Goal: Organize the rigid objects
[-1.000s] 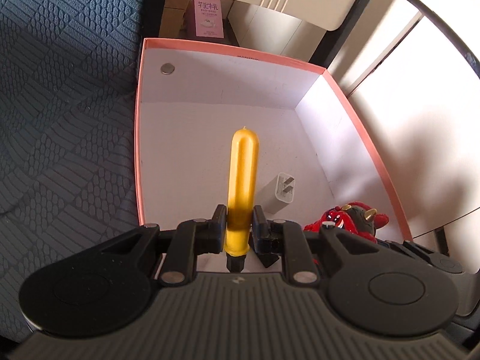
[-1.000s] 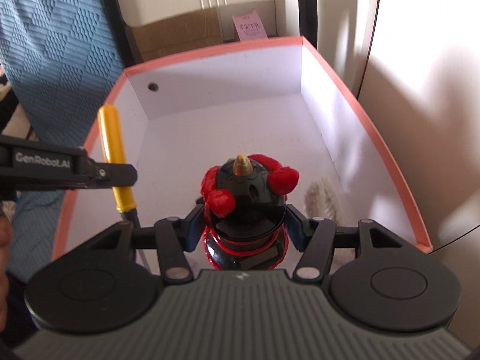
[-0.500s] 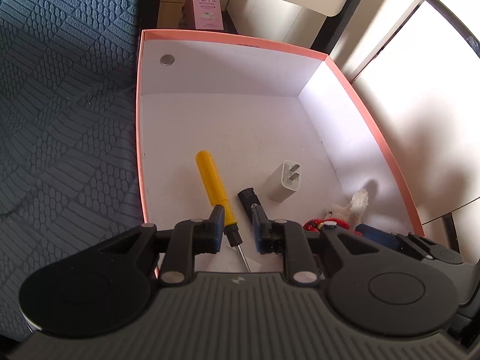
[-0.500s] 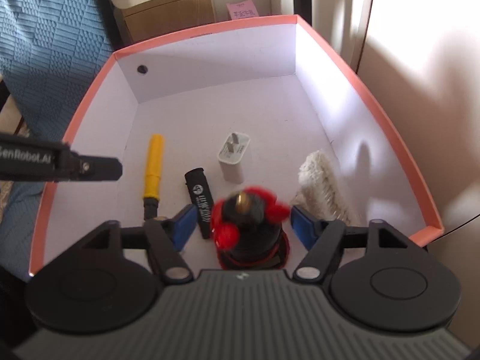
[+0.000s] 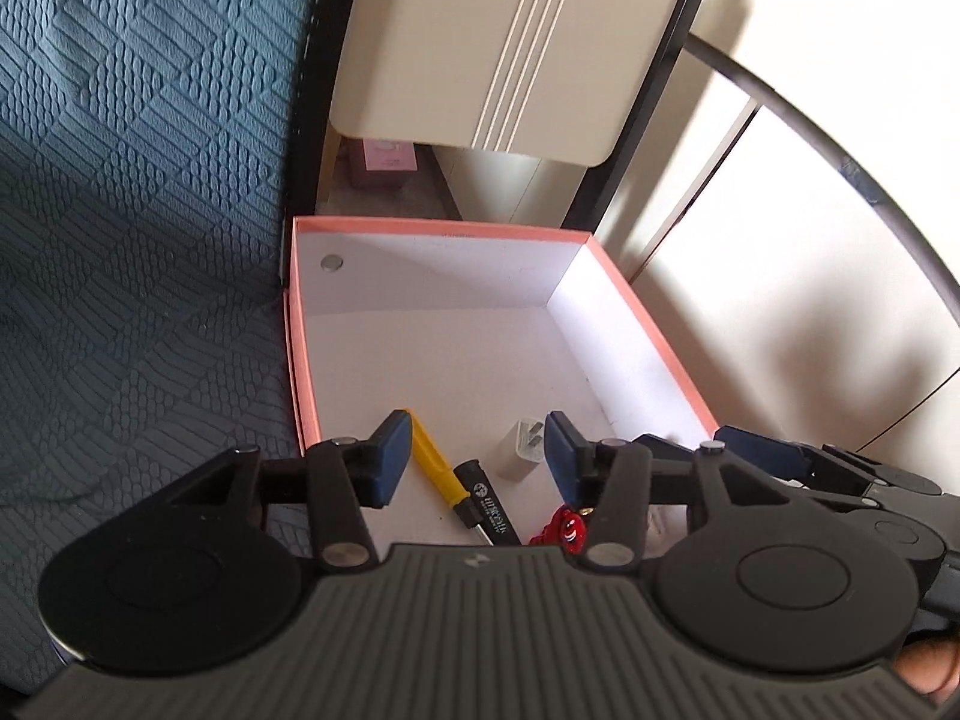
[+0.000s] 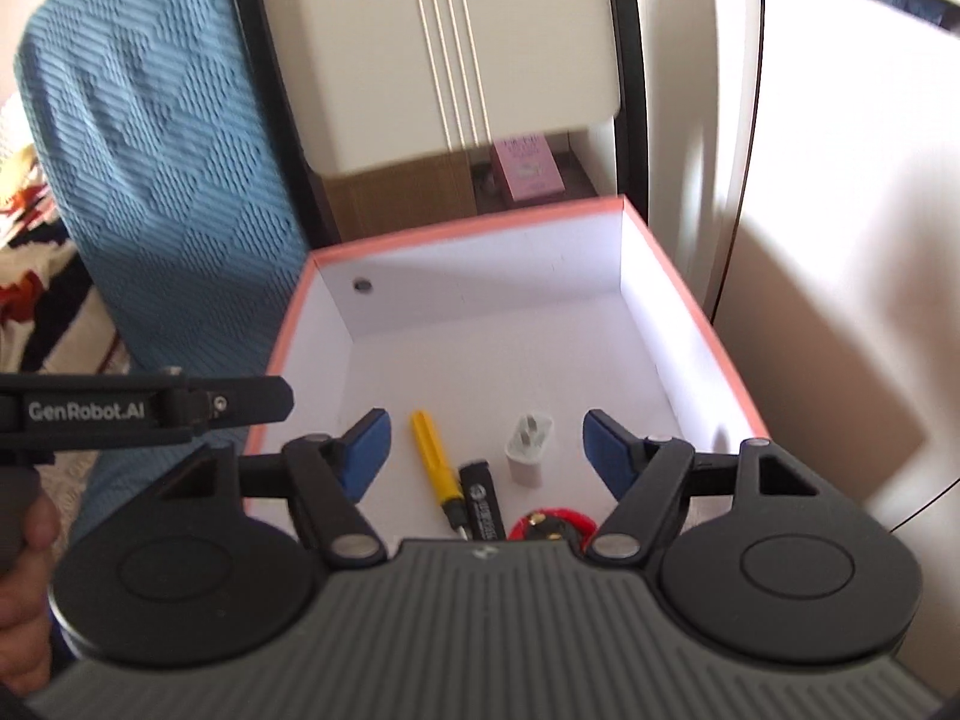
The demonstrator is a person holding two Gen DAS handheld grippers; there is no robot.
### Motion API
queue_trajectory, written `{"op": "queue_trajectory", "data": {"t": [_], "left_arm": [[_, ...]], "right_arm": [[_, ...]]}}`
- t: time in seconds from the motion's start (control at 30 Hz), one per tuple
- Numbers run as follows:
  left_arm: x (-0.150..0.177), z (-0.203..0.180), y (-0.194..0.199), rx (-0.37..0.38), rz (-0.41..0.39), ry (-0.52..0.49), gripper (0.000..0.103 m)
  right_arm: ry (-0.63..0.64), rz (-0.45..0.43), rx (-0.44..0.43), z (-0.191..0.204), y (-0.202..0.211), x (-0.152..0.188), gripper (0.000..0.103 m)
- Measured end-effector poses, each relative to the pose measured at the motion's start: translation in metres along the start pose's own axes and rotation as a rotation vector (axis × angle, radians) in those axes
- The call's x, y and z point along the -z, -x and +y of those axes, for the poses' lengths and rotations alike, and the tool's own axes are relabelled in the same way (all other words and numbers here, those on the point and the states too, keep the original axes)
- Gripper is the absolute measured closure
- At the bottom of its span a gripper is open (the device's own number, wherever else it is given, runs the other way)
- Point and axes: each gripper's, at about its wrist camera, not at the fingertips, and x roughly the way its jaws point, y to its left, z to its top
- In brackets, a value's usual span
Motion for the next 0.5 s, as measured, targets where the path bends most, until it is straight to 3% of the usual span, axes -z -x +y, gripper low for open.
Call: {"op": "queue_trajectory", "data": {"t": [0.2,0.5], "left_arm": [[-0.007,-0.007,0.057,0.007,-0.099,-0.033,0.048],[0.004,-0.011,0.114,0.040,-0.172,-0.023,0.048]], "right_arm": [[0.013,-0.074,-0.036,0.017,0.042,-0.010,0.030],[0.052,-0.128,-0.044,0.037,0.082,-0.005,0.030]]}}
